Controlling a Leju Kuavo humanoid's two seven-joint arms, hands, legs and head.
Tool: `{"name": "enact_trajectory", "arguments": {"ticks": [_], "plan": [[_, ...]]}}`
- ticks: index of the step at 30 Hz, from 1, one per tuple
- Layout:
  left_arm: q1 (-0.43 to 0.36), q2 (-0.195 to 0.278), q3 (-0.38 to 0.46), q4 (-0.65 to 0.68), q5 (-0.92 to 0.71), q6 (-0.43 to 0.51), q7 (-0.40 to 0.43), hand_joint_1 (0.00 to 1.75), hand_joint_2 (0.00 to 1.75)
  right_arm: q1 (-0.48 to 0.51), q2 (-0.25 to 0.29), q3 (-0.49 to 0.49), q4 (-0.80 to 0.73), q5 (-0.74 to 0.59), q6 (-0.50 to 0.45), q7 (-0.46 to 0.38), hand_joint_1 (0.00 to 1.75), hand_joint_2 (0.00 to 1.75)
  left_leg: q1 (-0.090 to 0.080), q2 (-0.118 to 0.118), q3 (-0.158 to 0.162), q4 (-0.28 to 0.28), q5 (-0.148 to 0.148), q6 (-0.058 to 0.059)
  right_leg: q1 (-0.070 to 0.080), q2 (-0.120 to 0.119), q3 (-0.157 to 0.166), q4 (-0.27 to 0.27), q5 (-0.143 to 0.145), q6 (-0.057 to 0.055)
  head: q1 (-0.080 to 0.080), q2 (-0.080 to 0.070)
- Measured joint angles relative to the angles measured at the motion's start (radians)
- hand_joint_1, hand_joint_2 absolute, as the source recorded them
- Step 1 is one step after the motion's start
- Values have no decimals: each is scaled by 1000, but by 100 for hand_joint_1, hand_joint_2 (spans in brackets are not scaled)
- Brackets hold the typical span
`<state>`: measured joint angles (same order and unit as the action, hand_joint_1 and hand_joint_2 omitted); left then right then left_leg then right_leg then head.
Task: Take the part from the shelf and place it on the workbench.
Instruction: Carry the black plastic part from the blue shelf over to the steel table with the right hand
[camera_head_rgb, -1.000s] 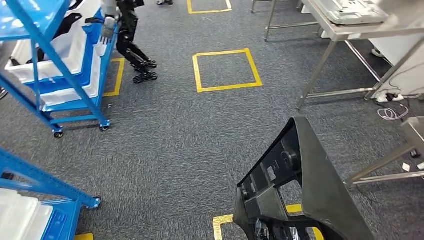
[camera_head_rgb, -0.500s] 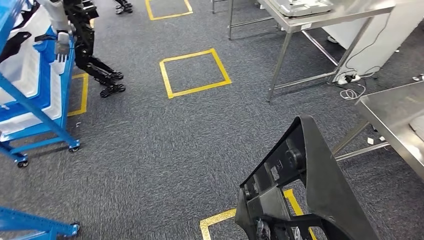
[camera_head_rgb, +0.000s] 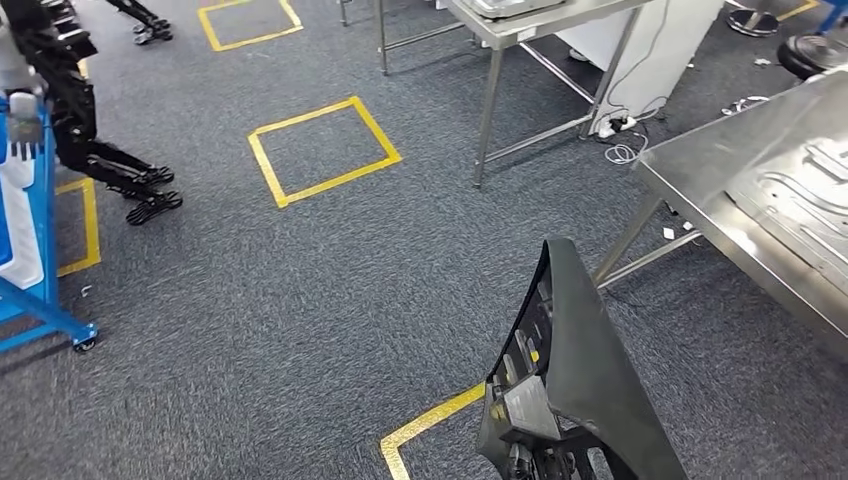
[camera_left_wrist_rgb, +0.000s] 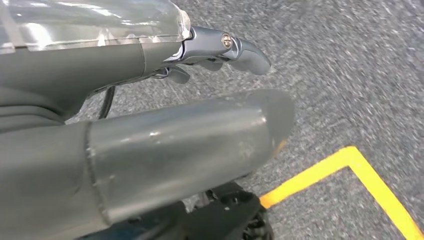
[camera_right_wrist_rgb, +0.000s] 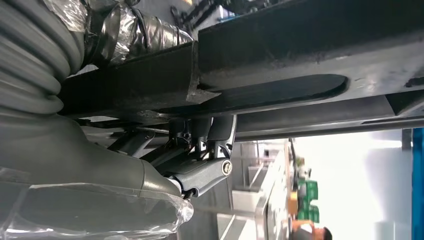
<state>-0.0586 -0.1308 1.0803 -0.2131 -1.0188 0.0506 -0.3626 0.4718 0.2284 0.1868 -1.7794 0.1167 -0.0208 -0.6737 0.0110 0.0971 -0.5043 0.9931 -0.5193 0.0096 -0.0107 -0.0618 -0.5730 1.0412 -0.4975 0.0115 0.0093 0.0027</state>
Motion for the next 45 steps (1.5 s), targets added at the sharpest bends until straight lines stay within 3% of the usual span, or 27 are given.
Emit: {"name": "enact_trajectory", "arguments": {"ticks": [1, 3, 5, 7, 9, 10, 11, 12, 14, 16, 18, 19, 21, 23, 25, 26, 27, 29, 31, 34, 36, 38, 40, 41, 42, 43, 45], "plan": [[-1, 0, 0, 0, 0, 0, 0, 0, 0, -1, -1, 2, 2, 0, -1, 0, 175, 175, -1, 7, 3, 1, -2, -6, 4, -4, 4, -10, -2, -5, 0, 0], [-4, 0, 1, 0, -1, 0, 0, 0, 0, -1, -3, 5, 5, 0, -3, 0, 175, 175, 0, 19, 8, 0, -6, -17, 6, 16, 1, -11, 1, -16, 0, 0], [-7, 0, 2, 0, -1, -1, 0, 0, 0, -1, -4, 7, 6, -1, -4, 0, 175, 175, 5, -12, 1, 26, -31, -26, 1, 36, 0, -16, 7, -29, 0, 0], [-6, 0, 4, 0, -2, -1, 0, 0, 0, -3, -5, 10, 7, -2, -6, 0, 175, 175, 7, -67, -43, 131, -94, -31, -1, 56, 0, -19, 10, -38, -1, 0], [-1, 0, 6, 0, -3, 0, 0, 0, 0, -4, -5, 11, 11, -3, -10, 0, 175, 175, 8, -87, -106, 263, -146, -31, 2, 82, -2, -18, 12, -42, 0, 0], [1, 0, 7, 0, -4, 0, 0, 0, 0, -4, -6, 11, 12, -3, -13, 0, 175, 175, 7, -89, -122, 290, -144, -30, 4, 97, -2, -17, 12, -42, 0, 0], [2, 0, 7, 0, -4, 0, 0, 0, 0, -3, -6, 11, 14, -3, -15, 0, 175, 175, 7, -91, -122, 279, -123, -26, 6, 112, -1, -16, 12, -42, 0, 0], [2, 0, 7, 0, -4, 1, 0, 0, 0, -3, -6, 11, 15, -4, -16, 0, 175, 175, 6, -98, -102, 228, -84, -21, 8, 126, 1, -15, 12, -42, 0, 0], [1, 1, 7, 0, -4, 1, 0, 0, 0, -4, -6, 12, 17, -4, -18, 0, 175, 175, 4, -143, -47, 90, -15, -6, 8, 152, 2, -14, 13, -40, 0, 0], [2, 3, 8, 0, -5, 2, 0, 0, 0, -4, -7, 12, 18, -6, -18, 0, 175, 175, 0, -178, -17, 18, 7, 3, 5, 176, -3, -12, 17, -31, -1, 0], [1, 3, 8, 0, -5, 2, 0, 0, 0, -3, -8, 13, 19, -6, -19, 0, 175, 175, -2, -165, -12, 8, 9, 7, 2, 198, -10, -15, 23, -17, -1, 0], [-1, 1, 8, 0, -5, 2, 0, 0, 0, -3, -9, 13, 20, -6, -21, 0, 175, 175, 0, -152, -10, 2, 13, 11, 3, 193, -12, -13, 22, -11, -1, 0], [-2, -1, 9, 0, -5, 2, 0, 0, 0, -3, -11, 13, 21, -5, -25, 0, 175, 175, 5, -123, -6, -14, 22, 23, 8, 140, -35, 35, -13, -1, 1, 0], [2, -2, 9, 0, -5, 2, 0, 0, 0, -4, -14, 14, 24, -4, -31, 0, 175, 175, 3, -92, -7, -18, 25, 29, 6, 81, -92, 154, -82, 6, 2, 0], [4, -2, 10, 0, -5, 2, 0, 0, 0, -3, -15, 15, 28, -3, -34, 0, 175, 175, 2, -61, -9, -16, 24, 29, 0, 68, -135, 250, -116, 12, 2, 0], [4, -2, 10, 0, -5, 2, 1, 0, 0, -3, -16, 15, 30, -2, -35, 0, 175, 175, 2, -47, -9, -15, 22, 27, -3, 65, -131, 248, -104, 15, 2, 0], [3, -2, 11, 0, -6, 2, 1, 0, 0, -2, -16, 15, 32, -2, -36, 0, 175, 175, 2, -34, -9, -14, 21, 25, -5, 58, -106, 205, -76, 16, 2, 0], [1, -3, 11, 0, -7, 2, 1, 0, 0, -3, -16, 15, 34, 1, -39, 0, 175, 175, 0, -12, -5, -8, 14, 17, -3, 23, -27, 68, -18, 13, 2, 0], [0, -4, 12, 0, -8, 2, 1, 0, 0, -3, -16, 16, 35, 6, -44, 0, 175, 175, -4, 5, -1, -3, 6, 6, 3, -3, 15, -11, 3, 3, 2, 0], [-4, -4, 12, 0, -11, 2, 1, 0, 0, -2, -16, 17, 38, 15, -54, 0, 175, 175, -3, 24, 7, -1, -1, -11, 5, 21, 13, -23, 5, -14, 2, 0], [-5, -4, 12, 0, -13, 2, 1, 0, 0, -2, -15, 17, 38, 17, -55, 0, 175, 175, 1, -14, -4, 34, -32, -21, -1, 41, 14, -28, 11, -28, 1, 0], [-4, -4, 14, 0, -15, 4, 2, 0, 0, -2, -15, 18, 39, 18, -56, 0, 175, 175, 3, -71, -57, 153, -100, -26, -2, 62, 11, -29, 15, -35, 1, 0], [0, -4, 14, 0, -17, 4, 2, 0, 0, -2, -16, 18, 42, 18, -56, 0, 175, 175, 3, -88, -119, 281, -146, -25, 2, 88, 9, -26, 16, -37, 1, 0], [2, -4, 14, 0, -17, 4, 2, 0, 0, -2, -16, 18, 43, 18, -56, 0, 175, 175, 3, -90, -131, 301, -140, -23, 3, 102, 9, -25, 16, -38, 1, 0], [3, -4, 14, 0, -17, 4, 3, 0, 0, -2, -16, 18, 44, 18, -56, 0, 175, 175, 3, -93, -125, 279, -113, -19, 5, 117, 9, -22, 15, -38, 1, 0], [2, -4, 14, 0, -17, 4, 3, 0, 0, -2, -16, 18, 45, 18, -56, 0, 175, 175, 2, -102, -102, 219, -72, -14, 6, 131, 10, -20, 15, -37, 1, 0], [1, -2, 15, 0, -17, 4, 3, 0, 0, -3, -16, 18, 45, 18, -56, 0, 175, 175, 2, -146, -47, 80, -5, -1, 7, 156, 9, -17, 15, -35, 1, 0]]}}
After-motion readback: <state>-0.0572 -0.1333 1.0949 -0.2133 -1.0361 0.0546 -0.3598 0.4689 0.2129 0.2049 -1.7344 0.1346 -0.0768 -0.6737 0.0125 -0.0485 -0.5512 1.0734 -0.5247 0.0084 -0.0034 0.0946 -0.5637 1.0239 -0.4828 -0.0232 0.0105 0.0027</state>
